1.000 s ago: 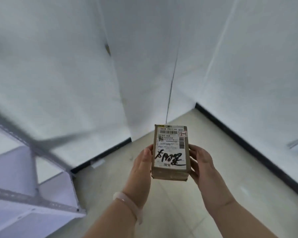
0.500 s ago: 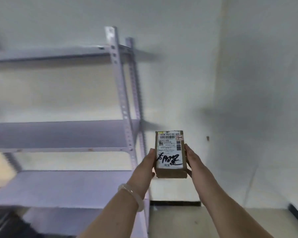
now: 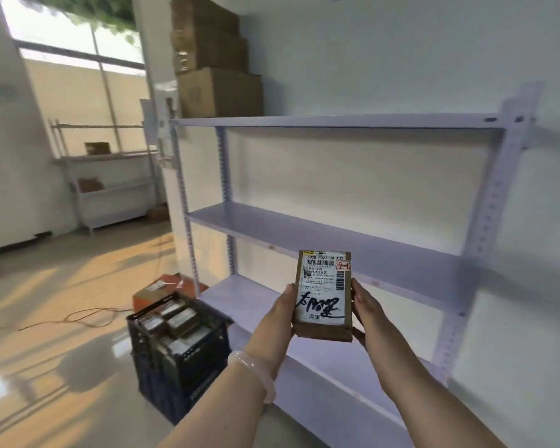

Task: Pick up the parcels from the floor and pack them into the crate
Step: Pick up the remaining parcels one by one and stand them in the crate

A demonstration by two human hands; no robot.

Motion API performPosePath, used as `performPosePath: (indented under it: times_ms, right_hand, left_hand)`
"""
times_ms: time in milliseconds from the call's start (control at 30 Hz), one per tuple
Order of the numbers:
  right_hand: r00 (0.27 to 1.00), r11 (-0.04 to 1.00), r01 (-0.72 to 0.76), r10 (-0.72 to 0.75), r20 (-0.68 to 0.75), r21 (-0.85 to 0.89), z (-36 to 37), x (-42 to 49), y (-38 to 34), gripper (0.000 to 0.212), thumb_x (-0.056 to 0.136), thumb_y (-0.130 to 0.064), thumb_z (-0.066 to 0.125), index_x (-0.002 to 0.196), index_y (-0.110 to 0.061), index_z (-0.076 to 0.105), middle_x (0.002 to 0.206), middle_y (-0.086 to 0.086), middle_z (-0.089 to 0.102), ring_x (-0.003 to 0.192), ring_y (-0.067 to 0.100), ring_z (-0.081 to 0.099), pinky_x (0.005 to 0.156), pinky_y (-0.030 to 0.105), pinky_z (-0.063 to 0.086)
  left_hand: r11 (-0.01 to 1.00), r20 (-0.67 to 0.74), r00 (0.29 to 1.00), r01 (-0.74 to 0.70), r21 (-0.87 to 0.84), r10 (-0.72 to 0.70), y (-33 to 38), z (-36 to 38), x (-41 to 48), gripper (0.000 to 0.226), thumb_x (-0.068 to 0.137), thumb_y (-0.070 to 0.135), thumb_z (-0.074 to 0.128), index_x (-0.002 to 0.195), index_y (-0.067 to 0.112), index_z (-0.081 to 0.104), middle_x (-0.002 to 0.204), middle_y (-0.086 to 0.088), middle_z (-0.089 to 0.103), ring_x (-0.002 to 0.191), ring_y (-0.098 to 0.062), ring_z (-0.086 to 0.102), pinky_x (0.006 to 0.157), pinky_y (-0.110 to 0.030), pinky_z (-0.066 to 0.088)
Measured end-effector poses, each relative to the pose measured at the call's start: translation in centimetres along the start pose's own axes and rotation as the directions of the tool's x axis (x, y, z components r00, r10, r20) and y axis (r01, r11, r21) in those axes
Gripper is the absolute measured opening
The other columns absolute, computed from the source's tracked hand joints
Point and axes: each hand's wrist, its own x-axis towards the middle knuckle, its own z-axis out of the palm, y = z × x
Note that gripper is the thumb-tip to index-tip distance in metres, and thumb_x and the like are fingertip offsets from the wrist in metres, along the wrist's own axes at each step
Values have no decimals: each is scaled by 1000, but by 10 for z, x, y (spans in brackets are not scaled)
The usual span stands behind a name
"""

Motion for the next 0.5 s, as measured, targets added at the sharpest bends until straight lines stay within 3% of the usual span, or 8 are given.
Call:
performPosePath:
  times_ms: [100, 200, 300, 400, 500]
  right_hand:
    - [996, 999, 13, -9, 85, -46, 93, 36, 10, 31, 96, -56, 28, 93, -80, 46, 85, -56, 53, 82, -33, 50, 65, 6, 45]
    - [987, 1000, -2, -1, 163, 22, 187, 72, 25, 33, 96, -52, 31, 94, -79, 49, 94, -51, 57, 88, -29, 53, 79, 18, 42]
    - [980, 999, -25, 17, 196, 39, 266, 103, 37, 35, 97, -51, 33, 89, -80, 50, 90, -51, 58, 86, -30, 53, 84, 24, 39]
    - [975, 997, -76, 70, 213, 19, 318, 129, 47, 31, 95, -56, 30, 88, -82, 46, 88, -54, 55, 86, -31, 51, 96, 31, 37]
    - [969, 993, -112, 118, 217, -40, 351, 159, 59, 34, 96, -55, 26, 87, -83, 43, 85, -57, 52, 86, -29, 49, 105, 34, 33]
  left_hand:
    - [1000, -76, 997, -9, 20, 11, 10, -96, 8, 36, 92, 63, 33, 99, 56, 67, 105, 21, 73, 102, 3, 66, 112, -38, 37]
    - [1000, -144, 989, 24, 16, -22, 19, -196, 17, 45, 88, 66, 37, 111, 42, 68, 109, 14, 74, 109, -7, 66, 112, -40, 38]
    - [999, -179, 983, 35, 26, -30, 26, -280, 30, 52, 88, 67, 37, 116, 35, 67, 109, 11, 74, 112, -13, 64, 112, -43, 37]
    - [998, -221, 973, 66, 21, -60, 27, -340, 53, 52, 91, 64, 39, 117, 27, 67, 106, 4, 76, 109, -18, 66, 111, -44, 38]
    - [995, -217, 972, 98, 29, -89, 22, -381, 79, 49, 95, 59, 35, 114, 28, 68, 100, 5, 77, 99, -13, 71, 104, -38, 43]
